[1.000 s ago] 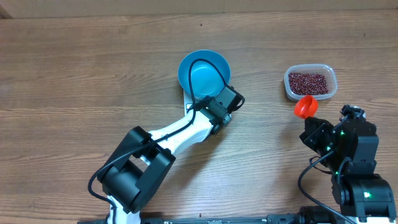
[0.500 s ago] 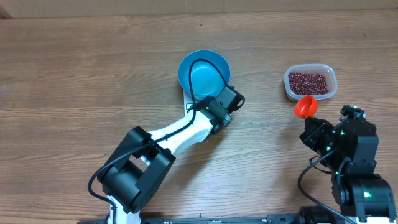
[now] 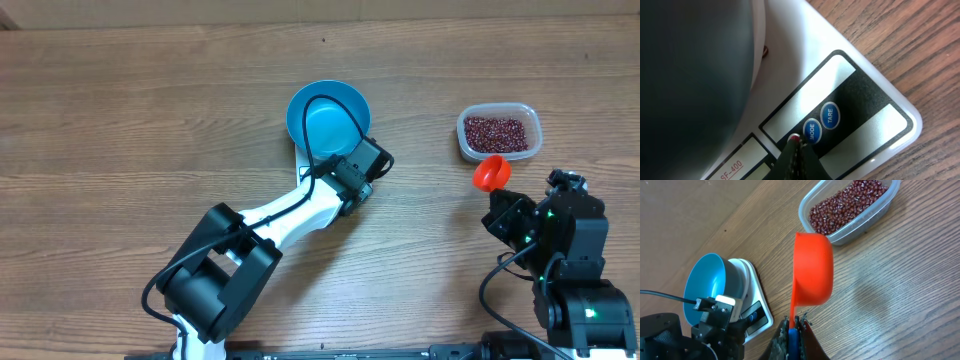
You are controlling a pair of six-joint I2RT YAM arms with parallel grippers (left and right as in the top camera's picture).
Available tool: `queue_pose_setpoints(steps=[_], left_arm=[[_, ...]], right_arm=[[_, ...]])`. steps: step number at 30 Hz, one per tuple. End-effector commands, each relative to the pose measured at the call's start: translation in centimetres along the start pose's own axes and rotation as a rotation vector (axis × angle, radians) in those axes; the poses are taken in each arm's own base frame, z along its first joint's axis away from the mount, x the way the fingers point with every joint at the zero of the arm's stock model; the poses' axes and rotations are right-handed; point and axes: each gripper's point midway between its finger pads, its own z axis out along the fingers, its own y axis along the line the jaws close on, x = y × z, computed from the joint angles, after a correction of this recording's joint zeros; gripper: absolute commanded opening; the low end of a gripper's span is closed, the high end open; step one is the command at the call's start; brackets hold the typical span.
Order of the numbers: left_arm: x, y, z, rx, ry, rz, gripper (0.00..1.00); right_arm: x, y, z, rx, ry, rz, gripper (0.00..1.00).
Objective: Scoop item into bowl and weigh 150g on scale
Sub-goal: 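Press the scale's TARE button with the left gripper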
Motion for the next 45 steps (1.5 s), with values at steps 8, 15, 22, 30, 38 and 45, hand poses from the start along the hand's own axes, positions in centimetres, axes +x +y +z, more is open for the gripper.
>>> queue_pose_setpoints(steps=[8,15,22,30,38,45], left_arm=[[1.0,1.1,0.7,-0.064,0.032,-0.082,0.04],[0.9,1.1,0.7,-0.067,0.028,-0.085,0.04],[0.7,1.1,0.7,-0.064,0.021,-0.084,0.04],[0.7,0.9,1.1,-0.064,0.019,-0.078,0.04],[1.7,0.5,2.4,-0.064,0.056,-0.022,0.04],[2.0,0.2,2.1,-0.063,0.073,-0.005,0.04]], right_arm=[[-0.9,0.5,-0.6,-0.008,-0.031,0.000,0.04],[-0.9,0.4,-0.6,-0.007,-0.031,0.000,0.04],[-0.9,0.5,-0.6,-0.008,-0.031,0.000,0.04],[-0.9,0.5,-0.6,-0.008,-0.031,0.000,0.04],[-0.8,0.4,-0.6,-0.005,-0.028,0.000,0.04],[-0.8,0.4,-0.6,-0.005,-0.028,0.000,0.04]])
